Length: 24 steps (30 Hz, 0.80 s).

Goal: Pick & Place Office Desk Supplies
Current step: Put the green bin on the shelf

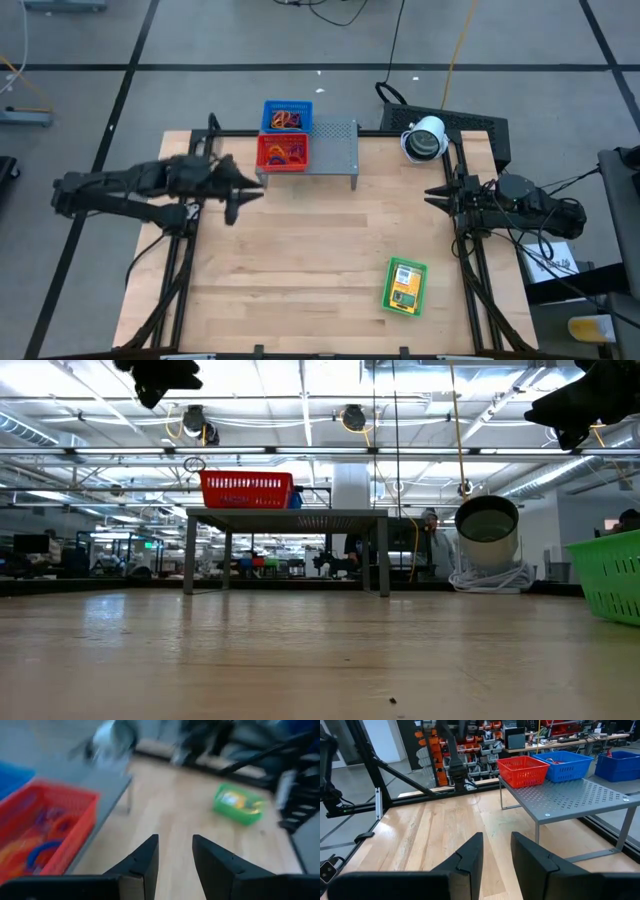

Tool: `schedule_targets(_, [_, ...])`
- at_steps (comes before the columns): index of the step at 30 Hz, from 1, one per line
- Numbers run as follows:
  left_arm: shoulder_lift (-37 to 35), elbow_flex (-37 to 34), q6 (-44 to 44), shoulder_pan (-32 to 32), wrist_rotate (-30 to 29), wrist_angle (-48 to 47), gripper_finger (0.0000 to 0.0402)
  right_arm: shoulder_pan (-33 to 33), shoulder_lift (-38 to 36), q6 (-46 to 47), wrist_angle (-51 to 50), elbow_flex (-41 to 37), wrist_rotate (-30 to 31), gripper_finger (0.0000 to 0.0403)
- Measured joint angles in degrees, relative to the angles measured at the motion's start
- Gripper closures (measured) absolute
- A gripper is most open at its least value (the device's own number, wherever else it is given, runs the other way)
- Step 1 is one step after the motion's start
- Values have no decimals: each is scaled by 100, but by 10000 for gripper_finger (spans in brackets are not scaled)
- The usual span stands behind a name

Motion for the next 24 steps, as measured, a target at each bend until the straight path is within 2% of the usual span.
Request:
schedule_targets(4, [-1137, -1504, 948, -359, -56, 1692, 273, 2, -1, 0, 0, 2, 0, 314])
schedule_targets(8, [-2020, -2530, 1489, -657, -259, 2267, 273, 2, -1, 0, 1, 1, 0, 314])
schedule_targets(13, [-3086, -3197, 1464, -767, -345, 2032, 273, 2, 0, 0, 0, 1, 0, 314])
schedule_targets(20, [-4450, -3506, 1386, -766, -326, 1003, 273, 2, -1, 0, 0, 1, 0, 314])
schedule_targets(24, [-4554, -3592, 1128, -766, -370, 732, 273, -1, 1, 0, -9, 0, -2, 314])
